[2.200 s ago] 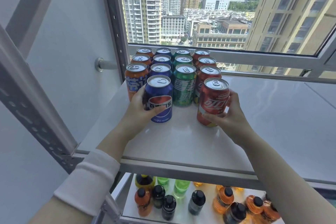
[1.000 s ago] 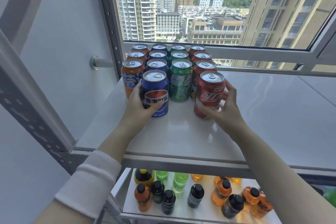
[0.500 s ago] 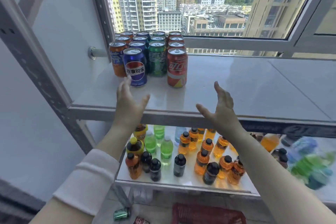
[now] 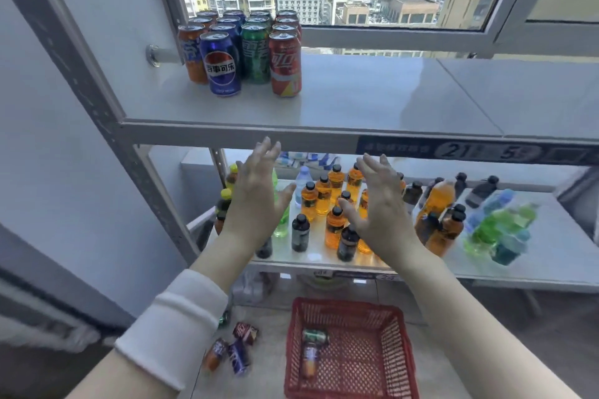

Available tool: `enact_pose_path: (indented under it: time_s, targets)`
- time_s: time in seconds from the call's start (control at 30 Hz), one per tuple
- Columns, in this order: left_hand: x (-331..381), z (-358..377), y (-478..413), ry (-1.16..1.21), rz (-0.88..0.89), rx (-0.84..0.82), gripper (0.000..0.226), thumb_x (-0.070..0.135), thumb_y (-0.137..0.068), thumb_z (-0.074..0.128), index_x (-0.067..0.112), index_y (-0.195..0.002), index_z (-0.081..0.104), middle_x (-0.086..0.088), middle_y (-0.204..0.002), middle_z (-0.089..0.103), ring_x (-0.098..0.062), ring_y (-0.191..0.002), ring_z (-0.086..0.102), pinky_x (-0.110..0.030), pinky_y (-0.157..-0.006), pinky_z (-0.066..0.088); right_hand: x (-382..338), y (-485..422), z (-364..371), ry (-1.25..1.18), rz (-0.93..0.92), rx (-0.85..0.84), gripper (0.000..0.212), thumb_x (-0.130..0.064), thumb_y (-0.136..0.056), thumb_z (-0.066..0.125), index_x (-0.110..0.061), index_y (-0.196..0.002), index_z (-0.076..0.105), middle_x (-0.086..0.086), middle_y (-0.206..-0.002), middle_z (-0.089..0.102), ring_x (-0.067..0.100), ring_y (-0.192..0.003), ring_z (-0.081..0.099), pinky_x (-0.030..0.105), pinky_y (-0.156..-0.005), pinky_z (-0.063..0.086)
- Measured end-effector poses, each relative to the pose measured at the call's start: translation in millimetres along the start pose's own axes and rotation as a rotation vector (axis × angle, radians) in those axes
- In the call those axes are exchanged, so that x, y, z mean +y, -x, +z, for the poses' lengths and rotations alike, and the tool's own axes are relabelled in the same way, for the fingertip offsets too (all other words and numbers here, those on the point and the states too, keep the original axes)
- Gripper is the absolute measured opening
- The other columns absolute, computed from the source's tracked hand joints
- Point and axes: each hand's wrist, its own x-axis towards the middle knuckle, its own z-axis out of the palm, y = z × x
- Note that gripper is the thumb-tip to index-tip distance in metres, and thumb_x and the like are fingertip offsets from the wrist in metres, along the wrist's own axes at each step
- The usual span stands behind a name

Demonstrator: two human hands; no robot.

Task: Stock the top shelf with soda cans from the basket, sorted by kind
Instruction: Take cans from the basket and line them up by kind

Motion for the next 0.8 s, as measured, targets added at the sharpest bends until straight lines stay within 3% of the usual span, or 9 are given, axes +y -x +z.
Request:
enact_pose_path:
  time_s: [0.13, 0.3, 0.43, 0.6, 0.7, 0.8]
  targets:
    - [2.8, -2.5, 23.0, -0.066, 0.071, -0.032, 0.064, 0.016, -0.084, 0.066, 0.002, -0.139, 0.036, -0.018, -0.147, 0.034, -0.031, -0.138, 0.028, -0.053, -0.111, 0.027, -9.6, 25.8, -0.9, 0.03, 0.003, -0.001, 0.066, -0.029, -0.089, 0.059, -0.01, -0.144, 0.026, 0.008, -0.151, 0.025, 0.02, -0.145, 0.005, 0.023, -0.111, 0.0]
    - [0.8, -2.7, 55.2, -0.07, 0.113, -0.077, 0.062, 0.017, -0.084, 0.065, 0.003, -0.138, 0.037, -0.016, -0.147, 0.033, -0.03, -0.14, 0.025, -0.055, -0.112, 0.023, -25.7, 56.6, 3.4, 0.049, 0.022, 0.019, 0.066, -0.026, -0.088, 0.06, -0.009, -0.144, 0.028, 0.011, -0.149, 0.029, 0.024, -0.144, 0.01, 0.03, -0.115, 0.005]
    - [-2.4, 5.0, 76.4, -0.073, 0.124, -0.126, 0.06, 0.019, -0.086, 0.064, 0.003, -0.138, 0.038, -0.016, -0.147, 0.034, -0.031, -0.139, 0.027, -0.054, -0.114, 0.019, -25.8, 88.7, 11.4, 0.075, 0.049, 0.025, 0.062, -0.023, -0.087, 0.062, -0.005, -0.14, 0.035, 0.013, -0.145, 0.036, 0.028, -0.142, 0.019, 0.033, -0.113, 0.011]
    - [1.0, 22.2, 93.9, -0.043, 0.113, -0.172, 0.058, 0.02, -0.089, 0.058, 0.005, -0.14, 0.034, -0.012, -0.15, 0.029, -0.026, -0.142, 0.022, -0.036, -0.114, 0.004, -6.6, 115.6, 12.2, 0.095, 0.112, -0.028, 0.061, -0.021, -0.087, 0.061, -0.004, -0.14, 0.035, 0.014, -0.144, 0.038, 0.029, -0.141, 0.021, 0.038, -0.116, 0.015]
    - [-1.5, 38.6, 102.9, -0.044, 0.077, -0.225, 0.06, 0.021, -0.089, 0.059, 0.006, -0.141, 0.033, -0.012, -0.151, 0.028, -0.025, -0.142, 0.02, -0.044, -0.116, 0.009, 9.4, 129.0, 16.1, 0.092, 0.182, -0.079, 0.06, -0.022, -0.088, 0.06, -0.004, -0.14, 0.035, 0.013, -0.145, 0.037, 0.028, -0.141, 0.02, 0.041, -0.117, 0.019]
    - [-5.8, 60.2, 108.5, -0.068, 0.039, -0.277, 0.061, 0.022, -0.089, 0.058, 0.007, -0.142, 0.032, -0.012, -0.151, 0.027, -0.025, -0.142, 0.021, -0.047, -0.117, 0.009, 31.8, 140.4, 24.3, 0.097, 0.237, -0.137, 0.061, -0.025, -0.089, 0.059, -0.005, -0.141, 0.033, 0.011, -0.146, 0.035, 0.026, -0.141, 0.02, 0.035, -0.116, 0.016]
